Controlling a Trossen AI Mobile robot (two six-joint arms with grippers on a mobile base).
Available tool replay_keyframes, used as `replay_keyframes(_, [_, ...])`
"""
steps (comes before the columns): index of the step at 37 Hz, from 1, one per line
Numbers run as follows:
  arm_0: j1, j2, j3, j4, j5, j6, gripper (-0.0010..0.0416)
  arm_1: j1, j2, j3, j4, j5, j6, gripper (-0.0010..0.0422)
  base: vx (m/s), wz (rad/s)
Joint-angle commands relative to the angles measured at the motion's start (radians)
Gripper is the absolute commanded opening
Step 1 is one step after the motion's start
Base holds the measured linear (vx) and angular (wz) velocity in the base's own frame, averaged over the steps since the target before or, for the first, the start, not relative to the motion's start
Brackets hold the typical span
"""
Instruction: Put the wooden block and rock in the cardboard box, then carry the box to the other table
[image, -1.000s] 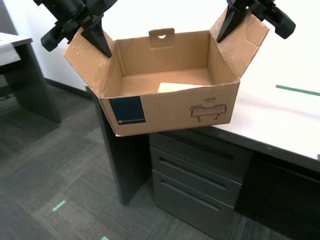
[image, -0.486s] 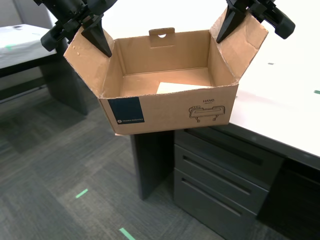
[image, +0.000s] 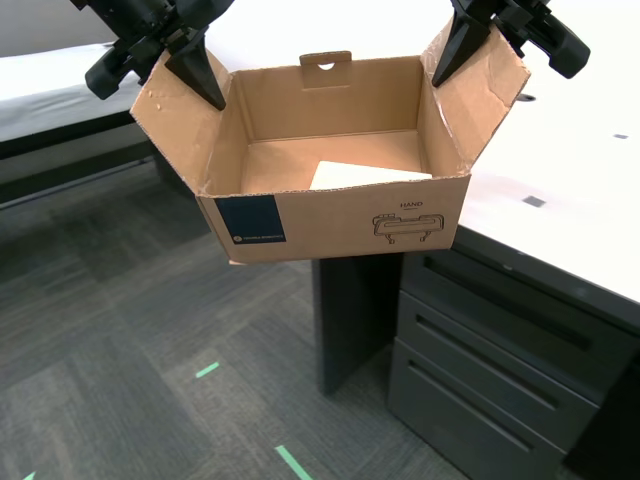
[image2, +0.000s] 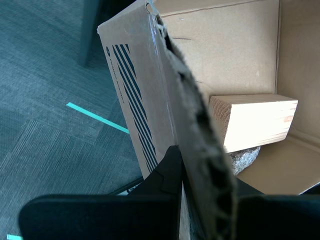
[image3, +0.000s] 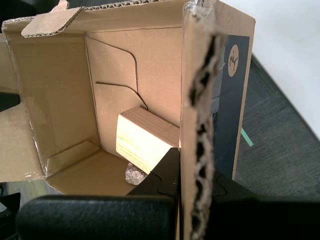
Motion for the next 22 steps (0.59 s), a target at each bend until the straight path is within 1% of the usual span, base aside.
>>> replay_keyframes(1, [0.002,-0.001,0.003,0.008,-0.019,0.005,-0.0001,-0.002,-0.002,0.001,0.010,0.022,-0.001,-0.0001,0.007,0.206])
replay_keyframes(10, [0.003,-0.001,0.003,0.008,-0.019,0.005,-0.0001,-0.002,-0.002,0.001,0.011,0.023,-0.006,-0.0001,0.007,0.159])
replay_keyframes(12, [0.003,-0.001,0.003,0.009,-0.019,0.005,-0.0001,-0.002,-0.002,0.001,0.010,0.025,-0.019,-0.0001,0.004,0.093])
replay_keyframes(15, [0.003,-0.001,0.003,0.012,-0.019,0.003,-0.0001,-0.002,-0.002,0.001,0.016,0.045,-0.024,-0.0001,0.004,0.072])
replay_keyframes(19, [0.003,-0.001,0.003,0.013,-0.019,-0.002,-0.0001,-0.002,-0.002,0.001,0.021,0.045,-0.029,-0.0001,0.002,0.025])
replay_keyframes(22, [0.003,-0.001,0.003,0.014,-0.019,-0.002,-0.0001,-0.002,-0.002,0.001,0.022,0.045,-0.054,-0.0001,0.000,0.000])
